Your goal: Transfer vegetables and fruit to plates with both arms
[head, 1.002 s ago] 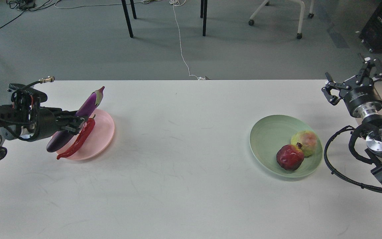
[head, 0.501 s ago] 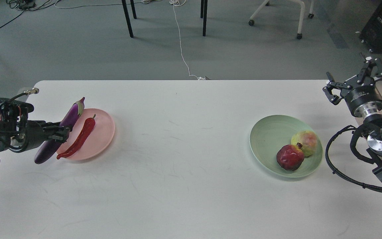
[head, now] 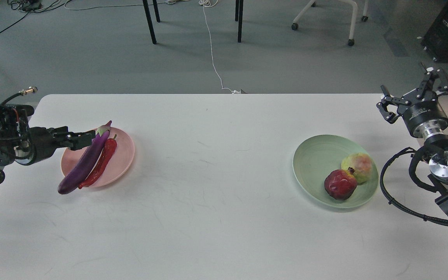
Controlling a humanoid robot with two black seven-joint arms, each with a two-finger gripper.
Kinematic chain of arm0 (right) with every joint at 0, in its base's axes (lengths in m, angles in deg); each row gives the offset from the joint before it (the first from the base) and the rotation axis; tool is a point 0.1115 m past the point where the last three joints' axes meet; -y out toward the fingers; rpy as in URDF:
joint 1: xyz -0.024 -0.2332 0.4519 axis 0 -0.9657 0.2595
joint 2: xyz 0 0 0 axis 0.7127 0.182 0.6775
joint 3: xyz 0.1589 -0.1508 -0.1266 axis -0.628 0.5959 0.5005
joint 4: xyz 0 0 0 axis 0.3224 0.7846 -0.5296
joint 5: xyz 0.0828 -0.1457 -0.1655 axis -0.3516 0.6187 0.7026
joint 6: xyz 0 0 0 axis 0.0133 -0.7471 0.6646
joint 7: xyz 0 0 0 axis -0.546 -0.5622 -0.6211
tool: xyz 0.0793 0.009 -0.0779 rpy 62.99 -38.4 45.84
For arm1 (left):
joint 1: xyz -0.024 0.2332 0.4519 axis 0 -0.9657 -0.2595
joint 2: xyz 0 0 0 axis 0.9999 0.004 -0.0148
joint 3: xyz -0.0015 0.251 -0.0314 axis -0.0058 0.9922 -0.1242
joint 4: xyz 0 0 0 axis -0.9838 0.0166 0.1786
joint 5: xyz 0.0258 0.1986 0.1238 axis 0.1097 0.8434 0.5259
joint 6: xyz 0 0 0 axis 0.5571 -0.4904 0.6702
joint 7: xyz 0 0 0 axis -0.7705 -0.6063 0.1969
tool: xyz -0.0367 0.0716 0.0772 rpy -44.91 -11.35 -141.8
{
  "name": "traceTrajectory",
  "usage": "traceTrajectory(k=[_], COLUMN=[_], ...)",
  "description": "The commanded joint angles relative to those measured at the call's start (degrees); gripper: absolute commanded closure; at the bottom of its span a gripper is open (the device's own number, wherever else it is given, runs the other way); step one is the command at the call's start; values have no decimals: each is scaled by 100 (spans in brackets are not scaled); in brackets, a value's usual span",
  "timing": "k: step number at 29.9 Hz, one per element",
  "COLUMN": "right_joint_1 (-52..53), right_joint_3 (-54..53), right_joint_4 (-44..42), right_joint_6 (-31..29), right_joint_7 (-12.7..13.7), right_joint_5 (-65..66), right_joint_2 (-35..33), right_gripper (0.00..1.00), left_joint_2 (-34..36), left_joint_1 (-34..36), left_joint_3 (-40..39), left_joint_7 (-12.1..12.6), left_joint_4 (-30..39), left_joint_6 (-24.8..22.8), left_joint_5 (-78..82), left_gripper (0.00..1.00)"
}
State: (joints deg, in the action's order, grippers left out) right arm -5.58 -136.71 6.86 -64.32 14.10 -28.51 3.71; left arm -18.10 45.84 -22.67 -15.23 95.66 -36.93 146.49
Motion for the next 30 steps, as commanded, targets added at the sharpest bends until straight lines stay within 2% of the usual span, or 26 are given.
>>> traceTrajectory(k=[1, 3, 6, 11, 15, 17, 21, 24, 30], right_joint_1=[128, 199, 313, 621, 761, 770, 779, 788, 770], right_joint_3=[-14, -22, 13, -22, -14, -40, -268, -435, -453], right_joint_4=[10, -8, -8, -8, -8, -8, -8, -8, 1], right_joint_6=[0, 0, 0, 0, 0, 0, 0, 0, 0], right_joint_7=[-7, -7, 89, 98, 115, 168, 361, 458, 415], right_joint_5=[0, 0, 0, 0, 0, -9, -27, -27, -27], right_joint_2=[17, 17, -27, 8, 16, 52, 131, 262, 342], right_gripper=[1, 1, 1, 1, 1, 1, 1, 1, 1], left_joint_2=[-85, -225, -358, -1077, -1737, -1913, -2256, -2476, -2730], left_joint_1=[311, 460, 645, 690, 803, 804, 716, 663, 602], left_joint_3=[-327, -442, -608, -1030, -1478, -1802, -2489, -2683, -2806], left_joint_7=[-1, -10, -10, -54, -63, -45, -1, -1, -27], left_joint_4=[-73, -90, -266, -1134, -1829, -1997, -2226, -2375, -2393], left_joint_6=[-39, -65, -232, -470, -539, -785, -1462, -1568, -1849], left_joint_5=[-1448, -2379, -3777, -5887, -6706, -6997, -7787, -8341, -9273], left_gripper=[6, 2, 2, 2, 2, 2, 2, 2, 2])
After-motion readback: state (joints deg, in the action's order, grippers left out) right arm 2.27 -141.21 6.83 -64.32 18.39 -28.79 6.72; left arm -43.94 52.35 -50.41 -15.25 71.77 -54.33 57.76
